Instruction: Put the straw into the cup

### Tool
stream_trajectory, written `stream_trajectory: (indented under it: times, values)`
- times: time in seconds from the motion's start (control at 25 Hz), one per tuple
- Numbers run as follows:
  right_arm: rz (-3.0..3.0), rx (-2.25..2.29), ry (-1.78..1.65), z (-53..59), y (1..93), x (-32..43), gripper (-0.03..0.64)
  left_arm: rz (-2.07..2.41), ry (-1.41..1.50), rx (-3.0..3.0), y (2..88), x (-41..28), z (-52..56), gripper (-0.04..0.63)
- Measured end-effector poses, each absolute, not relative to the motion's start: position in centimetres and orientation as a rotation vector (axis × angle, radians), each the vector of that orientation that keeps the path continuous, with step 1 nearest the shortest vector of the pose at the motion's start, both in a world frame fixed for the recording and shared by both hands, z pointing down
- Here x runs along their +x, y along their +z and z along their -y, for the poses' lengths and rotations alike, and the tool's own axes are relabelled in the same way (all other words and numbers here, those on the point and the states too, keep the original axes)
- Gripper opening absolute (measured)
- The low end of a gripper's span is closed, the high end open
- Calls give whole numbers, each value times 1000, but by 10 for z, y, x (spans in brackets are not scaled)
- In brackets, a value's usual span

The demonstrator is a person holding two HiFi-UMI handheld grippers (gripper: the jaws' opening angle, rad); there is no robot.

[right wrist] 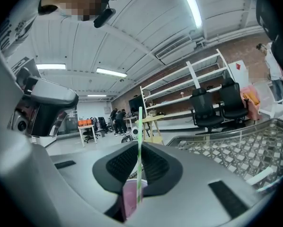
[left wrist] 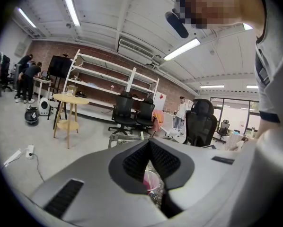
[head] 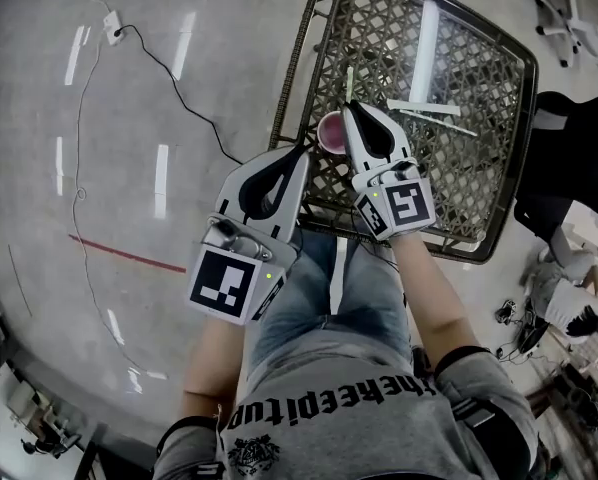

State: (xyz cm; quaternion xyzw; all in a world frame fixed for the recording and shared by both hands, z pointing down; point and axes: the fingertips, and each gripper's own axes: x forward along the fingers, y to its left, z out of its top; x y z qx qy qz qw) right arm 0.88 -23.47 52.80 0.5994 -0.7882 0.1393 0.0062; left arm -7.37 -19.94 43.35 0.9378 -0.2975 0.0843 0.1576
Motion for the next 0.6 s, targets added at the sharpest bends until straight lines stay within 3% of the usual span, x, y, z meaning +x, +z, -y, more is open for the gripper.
stream_trajectory:
  times: [0.6]
  values:
    - [2464,1847,440,228,537,7,58,859,246,2680,433,-73,196,32]
